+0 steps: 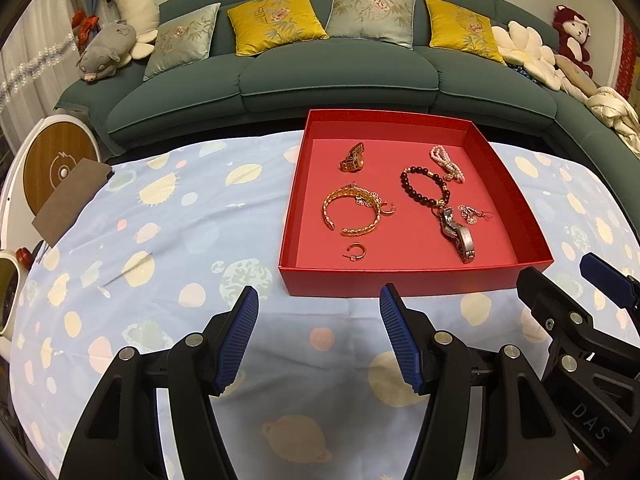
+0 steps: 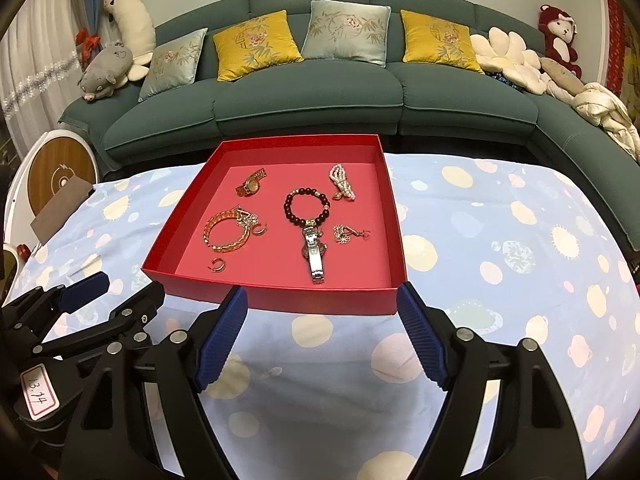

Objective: Organize jewelry

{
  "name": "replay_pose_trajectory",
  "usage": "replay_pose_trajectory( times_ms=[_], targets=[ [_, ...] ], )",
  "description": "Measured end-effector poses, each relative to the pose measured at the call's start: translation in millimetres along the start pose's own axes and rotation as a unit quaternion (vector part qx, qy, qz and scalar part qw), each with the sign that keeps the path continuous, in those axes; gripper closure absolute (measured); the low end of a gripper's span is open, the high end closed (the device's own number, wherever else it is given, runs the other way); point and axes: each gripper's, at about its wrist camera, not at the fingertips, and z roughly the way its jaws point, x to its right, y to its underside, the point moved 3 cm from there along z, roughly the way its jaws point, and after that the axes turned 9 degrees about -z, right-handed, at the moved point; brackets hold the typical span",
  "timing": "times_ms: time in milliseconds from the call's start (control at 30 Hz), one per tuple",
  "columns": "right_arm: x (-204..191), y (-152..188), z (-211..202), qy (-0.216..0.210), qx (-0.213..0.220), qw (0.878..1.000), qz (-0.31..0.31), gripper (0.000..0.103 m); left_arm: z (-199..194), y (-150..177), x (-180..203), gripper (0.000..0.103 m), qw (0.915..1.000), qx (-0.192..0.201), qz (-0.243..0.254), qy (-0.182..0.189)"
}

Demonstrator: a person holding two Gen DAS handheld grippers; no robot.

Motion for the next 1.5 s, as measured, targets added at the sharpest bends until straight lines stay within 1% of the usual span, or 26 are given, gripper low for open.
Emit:
replay_pose_trajectory(
  times_ms=[100, 267, 400, 700, 800, 933, 1133, 1500],
  targets=[
    [1.3, -0.2, 3.4, -0.010, -0.009, 1.000, 0.007, 0.029, -0.7, 0.0, 0.5, 0.043, 1.0000, 0.000, 0.001, 0.002],
    [0.8, -0.7, 3.5, -0.005, -0.008, 1.000, 0.003, 0.029, -0.3, -0.1, 1.1, 0.043, 1.0000, 0.000, 0.004, 0.001],
    [-2.8, 1.8, 4.9, -0.008, -0.011, 1.000, 0.002, 0.029, 1.7, -1.7, -2.5, 0.042, 1.0000, 0.003, -0.004, -0.009],
    [-5.3, 1.8, 2.8, -0.005, -0.005, 1.000, -0.003, 0.029, 5.1, -3.2, -6.3, 0.042, 0.9997, -0.001, -0.023, 0.012],
    [-6.0, 2.3, 2.8, -0.006, -0.006, 1.000, -0.003, 0.029, 5.8, -2.7, -6.3, 0.041, 0.9998, 0.003, -0.020, 0.005],
    [-6.6, 2.5, 2.6, -0.006, -0.006, 1.000, -0.006, 0.029, 6.1, -3.1, -4.2, 0.042, 0.9998, 0.006, -0.012, -0.015],
    [-5.6, 2.6, 2.0, -0.005, -0.006, 1.000, -0.004, 0.027, 4.2, -3.4, -4.1, 0.042, 0.9997, 0.012, -0.003, -0.022],
    [-5.9, 3.5, 0.5, -0.004, -0.003, 1.000, -0.002, 0.025, 3.5, -3.4, -5.9, 0.042, 0.9997, 0.008, -0.003, -0.023]
  ],
)
